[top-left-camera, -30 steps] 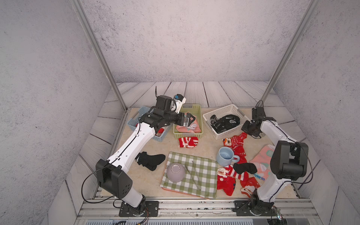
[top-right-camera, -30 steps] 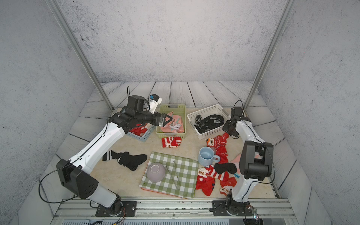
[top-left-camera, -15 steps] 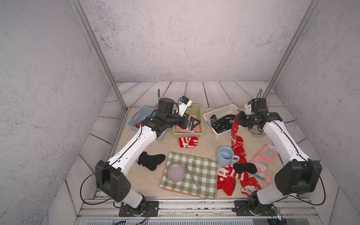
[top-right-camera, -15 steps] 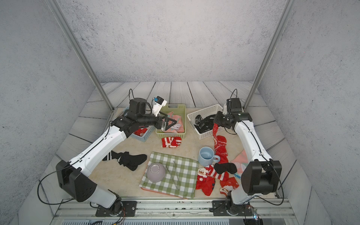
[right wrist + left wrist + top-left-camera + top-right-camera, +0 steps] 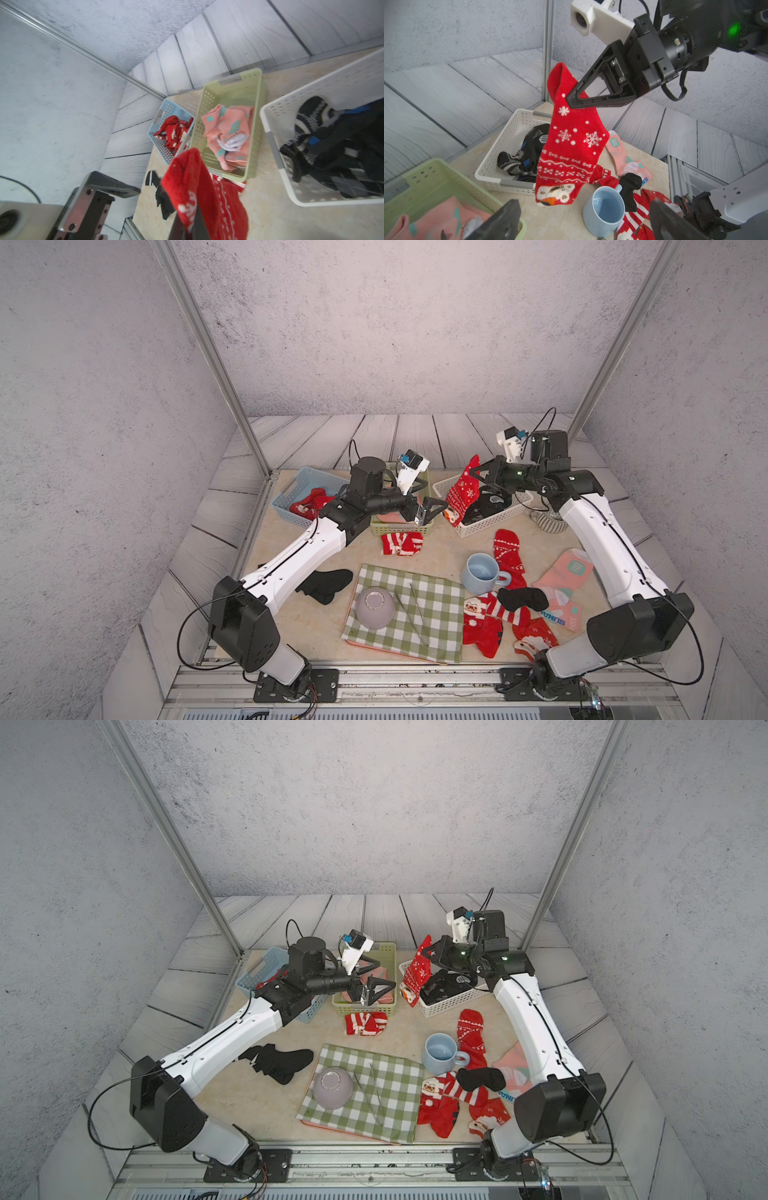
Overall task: Sort the socks into the basket by color
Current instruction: Pick up the sock from the center of the board.
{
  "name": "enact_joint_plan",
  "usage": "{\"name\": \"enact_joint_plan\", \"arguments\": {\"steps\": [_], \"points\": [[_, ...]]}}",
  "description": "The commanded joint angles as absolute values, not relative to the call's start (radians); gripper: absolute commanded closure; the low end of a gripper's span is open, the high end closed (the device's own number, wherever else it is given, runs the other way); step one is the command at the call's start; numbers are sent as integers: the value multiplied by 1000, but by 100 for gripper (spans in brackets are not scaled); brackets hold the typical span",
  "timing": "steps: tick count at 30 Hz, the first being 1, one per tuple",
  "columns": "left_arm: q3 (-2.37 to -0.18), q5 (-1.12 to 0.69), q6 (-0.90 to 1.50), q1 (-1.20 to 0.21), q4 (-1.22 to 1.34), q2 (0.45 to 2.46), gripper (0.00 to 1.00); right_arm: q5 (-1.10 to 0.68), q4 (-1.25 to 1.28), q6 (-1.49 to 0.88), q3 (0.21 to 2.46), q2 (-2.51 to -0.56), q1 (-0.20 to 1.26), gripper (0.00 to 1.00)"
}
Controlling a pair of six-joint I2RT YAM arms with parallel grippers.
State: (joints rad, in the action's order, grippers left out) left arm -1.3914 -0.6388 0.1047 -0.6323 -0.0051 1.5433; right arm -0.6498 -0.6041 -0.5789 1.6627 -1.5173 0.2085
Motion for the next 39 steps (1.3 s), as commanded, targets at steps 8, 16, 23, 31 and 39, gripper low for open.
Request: {"name": "enact_joint_plan", "arguments": {"steps": [8,16,23,31,39], "points": [[-1427,-544,66,-696,145,1631,0,-849,-498,-644,1742,-1535,275,100],[-1439,-505,70,-708,201,1639,0,-889,-480,-639,1713,-1538,317,100],[-1448,-512,80,-709,158,1619,100,-871,-492,-624,1715,-1534,317,100],[-1423,-454,90,-690,67,1552,100,-820,-557,-580,1759,-1558,312,62],[-1486,-446,159,-511,-199,1525,100,-775,-640,-540,1791,-1536,224,1]]}}
